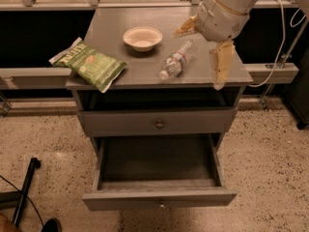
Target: Place water bottle into middle drawer
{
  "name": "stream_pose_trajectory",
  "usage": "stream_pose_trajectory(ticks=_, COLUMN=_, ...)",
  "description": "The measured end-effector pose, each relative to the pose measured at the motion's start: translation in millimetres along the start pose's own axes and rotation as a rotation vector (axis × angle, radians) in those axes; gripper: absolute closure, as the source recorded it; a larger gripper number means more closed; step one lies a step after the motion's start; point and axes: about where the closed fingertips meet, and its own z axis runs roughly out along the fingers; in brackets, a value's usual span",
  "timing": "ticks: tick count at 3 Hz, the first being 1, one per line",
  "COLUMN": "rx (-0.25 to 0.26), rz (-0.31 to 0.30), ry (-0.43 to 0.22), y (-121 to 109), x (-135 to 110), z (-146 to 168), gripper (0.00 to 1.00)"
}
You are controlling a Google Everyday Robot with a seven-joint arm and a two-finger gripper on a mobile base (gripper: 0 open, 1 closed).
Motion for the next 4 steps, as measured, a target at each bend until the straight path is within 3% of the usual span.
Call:
stream_pose_trajectory(ticks=1, rx=-0.083, rz=-0.316, ry=0.077, y=-30.1, x=-10.1, z=14.4, gripper=0.00)
stream_pose_trajectory(ticks=2, rx=-0.089, rz=-0.542, ry=0.240, y=-43.0, x=-1.9, z=24.1, gripper=0.00)
stream_pose_trajectory(ticks=3, rx=-0.076, rz=-0.707, ry=0.354, y=-61.0, x=15.4, z=55.3, gripper=0.00)
stream_pose_trajectory(ticks=4, rx=-0.077, rz=-0.762, ry=0.445, y=-81.7, x=34.4, z=80.3, gripper=0.00)
